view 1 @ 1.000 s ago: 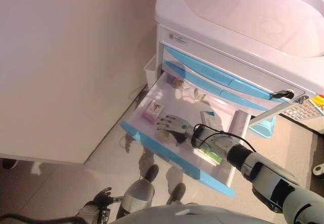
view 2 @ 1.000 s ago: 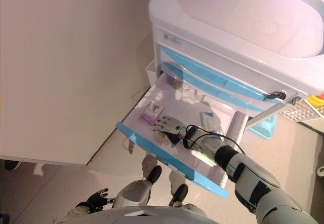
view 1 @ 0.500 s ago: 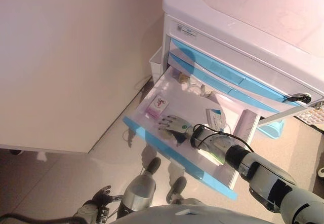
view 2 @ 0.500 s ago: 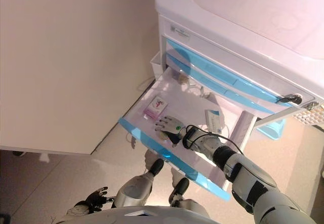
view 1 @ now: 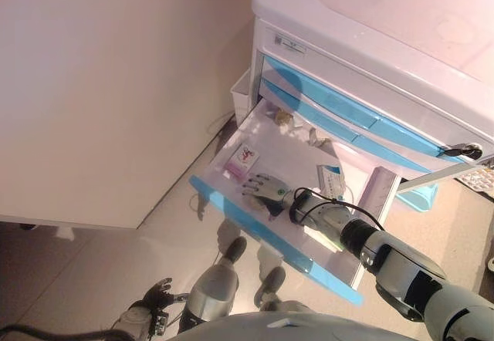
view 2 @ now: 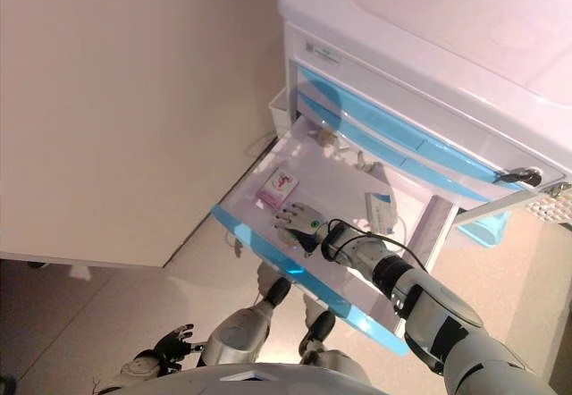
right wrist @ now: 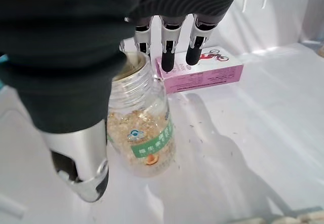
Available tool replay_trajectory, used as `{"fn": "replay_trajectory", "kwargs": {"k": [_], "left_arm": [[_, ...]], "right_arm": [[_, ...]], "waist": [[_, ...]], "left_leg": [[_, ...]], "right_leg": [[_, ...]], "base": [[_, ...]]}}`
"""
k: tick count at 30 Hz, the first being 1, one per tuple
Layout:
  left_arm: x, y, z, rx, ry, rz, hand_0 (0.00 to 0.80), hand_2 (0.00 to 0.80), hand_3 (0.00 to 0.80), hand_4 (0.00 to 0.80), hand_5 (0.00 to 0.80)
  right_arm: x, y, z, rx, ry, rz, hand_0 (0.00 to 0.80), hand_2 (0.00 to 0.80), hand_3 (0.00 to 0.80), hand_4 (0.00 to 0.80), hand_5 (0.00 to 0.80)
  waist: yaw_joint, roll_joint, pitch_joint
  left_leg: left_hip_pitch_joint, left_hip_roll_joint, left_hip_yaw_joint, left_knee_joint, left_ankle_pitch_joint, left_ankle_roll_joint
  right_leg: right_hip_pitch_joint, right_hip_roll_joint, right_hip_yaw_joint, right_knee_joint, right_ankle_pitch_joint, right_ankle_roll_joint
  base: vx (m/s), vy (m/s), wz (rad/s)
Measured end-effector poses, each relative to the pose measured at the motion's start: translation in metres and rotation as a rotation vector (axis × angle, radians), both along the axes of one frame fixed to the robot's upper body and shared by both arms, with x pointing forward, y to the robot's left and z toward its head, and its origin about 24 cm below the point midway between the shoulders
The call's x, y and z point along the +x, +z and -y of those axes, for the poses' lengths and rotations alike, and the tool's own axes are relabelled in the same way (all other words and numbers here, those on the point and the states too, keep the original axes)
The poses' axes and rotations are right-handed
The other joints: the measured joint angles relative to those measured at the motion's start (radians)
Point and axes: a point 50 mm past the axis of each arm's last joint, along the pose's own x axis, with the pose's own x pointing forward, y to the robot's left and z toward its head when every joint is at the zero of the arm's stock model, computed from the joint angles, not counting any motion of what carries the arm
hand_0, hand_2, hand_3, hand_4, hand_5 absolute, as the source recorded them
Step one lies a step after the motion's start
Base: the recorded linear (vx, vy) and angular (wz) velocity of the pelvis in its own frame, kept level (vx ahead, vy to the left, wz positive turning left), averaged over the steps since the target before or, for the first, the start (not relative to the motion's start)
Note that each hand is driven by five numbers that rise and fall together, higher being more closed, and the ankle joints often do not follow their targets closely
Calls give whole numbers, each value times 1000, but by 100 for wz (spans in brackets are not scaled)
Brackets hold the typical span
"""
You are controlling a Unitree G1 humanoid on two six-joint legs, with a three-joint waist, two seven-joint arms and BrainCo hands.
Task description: Open the drawer and pick up the medicine
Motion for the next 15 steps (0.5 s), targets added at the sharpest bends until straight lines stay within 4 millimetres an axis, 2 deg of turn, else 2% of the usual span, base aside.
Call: {"fn": "replay_trajectory", "kwargs": {"k": [15], "left_arm": [[3, 1, 1, -3, -7, 9, 0, 0, 0, 0, 0]], "right_arm": [[4, 1, 1, -3, -8, 9, 0, 0, 0, 0, 0]], "waist": [[10, -1, 1]], "left_leg": [[2, -3, 0, 0, 0, 0]], "right_leg": [[2, 0, 0, 0, 0, 0]], "base": [[0, 0, 0]]}}
